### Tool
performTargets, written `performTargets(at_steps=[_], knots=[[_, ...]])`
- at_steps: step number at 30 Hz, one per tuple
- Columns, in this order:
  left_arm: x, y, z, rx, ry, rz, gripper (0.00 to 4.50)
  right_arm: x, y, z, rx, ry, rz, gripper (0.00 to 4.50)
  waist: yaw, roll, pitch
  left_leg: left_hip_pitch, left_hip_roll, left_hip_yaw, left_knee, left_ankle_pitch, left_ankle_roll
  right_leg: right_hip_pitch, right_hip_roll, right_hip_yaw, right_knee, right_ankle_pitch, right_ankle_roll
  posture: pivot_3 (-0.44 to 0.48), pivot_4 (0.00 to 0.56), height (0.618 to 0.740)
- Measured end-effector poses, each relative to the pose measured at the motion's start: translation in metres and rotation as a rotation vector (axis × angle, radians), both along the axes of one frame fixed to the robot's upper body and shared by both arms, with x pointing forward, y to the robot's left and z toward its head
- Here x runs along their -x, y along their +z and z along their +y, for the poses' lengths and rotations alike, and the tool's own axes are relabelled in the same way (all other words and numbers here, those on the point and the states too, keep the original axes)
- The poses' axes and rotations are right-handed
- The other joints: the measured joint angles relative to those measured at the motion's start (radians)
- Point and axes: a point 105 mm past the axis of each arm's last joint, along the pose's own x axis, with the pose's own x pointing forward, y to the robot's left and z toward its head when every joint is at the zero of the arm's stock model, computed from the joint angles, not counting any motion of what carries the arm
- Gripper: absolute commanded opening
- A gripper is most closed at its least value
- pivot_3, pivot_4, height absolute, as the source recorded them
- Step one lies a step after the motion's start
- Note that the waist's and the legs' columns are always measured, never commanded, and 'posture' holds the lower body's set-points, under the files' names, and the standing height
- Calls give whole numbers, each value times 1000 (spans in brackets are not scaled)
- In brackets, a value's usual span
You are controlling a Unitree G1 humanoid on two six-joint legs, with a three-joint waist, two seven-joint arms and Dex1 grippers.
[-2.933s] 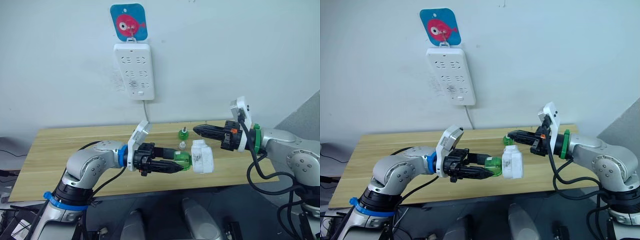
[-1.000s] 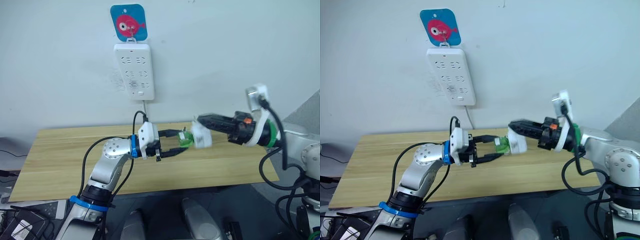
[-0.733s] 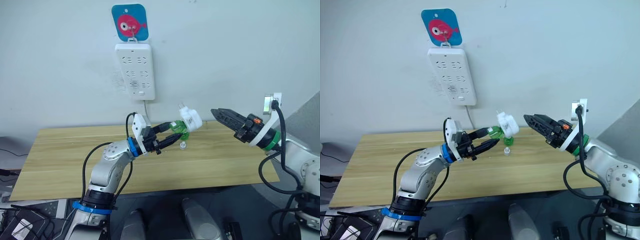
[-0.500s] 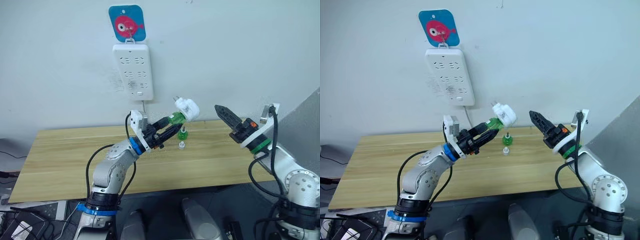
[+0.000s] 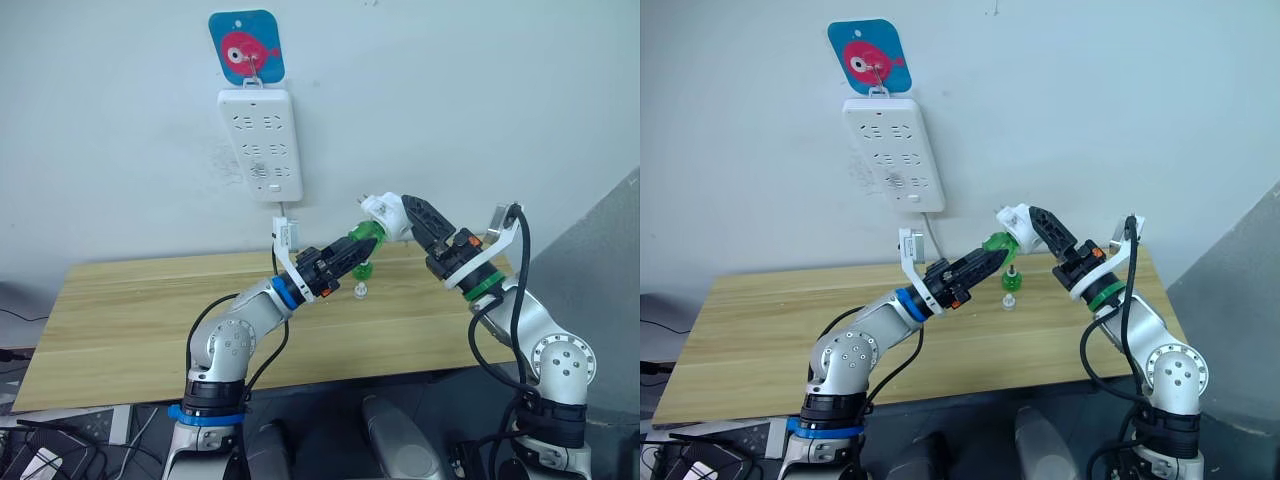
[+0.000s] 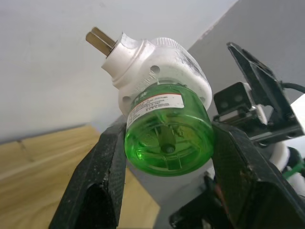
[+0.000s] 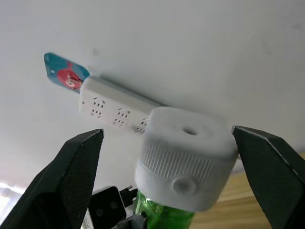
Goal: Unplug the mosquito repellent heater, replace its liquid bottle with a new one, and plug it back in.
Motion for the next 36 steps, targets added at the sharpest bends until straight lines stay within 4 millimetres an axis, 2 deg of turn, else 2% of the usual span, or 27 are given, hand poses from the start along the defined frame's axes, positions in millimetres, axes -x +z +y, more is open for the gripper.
performTargets(at_steps=[5,17,19,22,23,36], knots=[[2,11,-4,8,-26,-19,2290,1,0,7,-8,41,-2,4500,0,0,0,0,0,0,0,0,0,0,0,0,0,0,0,-304,194,733],[4,9,-4,-19,-39,-19,2290,-3,2,4,-37,36,-1,4500,0,0,0,0,0,0,0,0,0,0,0,0,0,0,0,-303,193,733],[4,8,-5,-27,-42,-21,2290,-2,3,4,-40,40,0,4141,0,0,0,0,0,0,0,0,0,0,0,0,0,0,0,-303,193,733],[5,9,-5,-27,-44,-33,2290,-3,2,4,-49,45,8,3250,0,0,0,0,0,0,0,0,0,0,0,0,0,0,0,-303,195,733],[5,9,-5,-27,-46,-35,2289,-3,2,4,-52,47,7,3113,0,0,0,0,0,0,0,0,0,0,0,0,0,0,0,-303,195,733],[5,6,-8,-88,-19,-90,2289,-3,1,1,-55,56,19,3107,1,0,0,0,0,0,0,0,0,0,0,0,0,0,0,-297,193,733]])
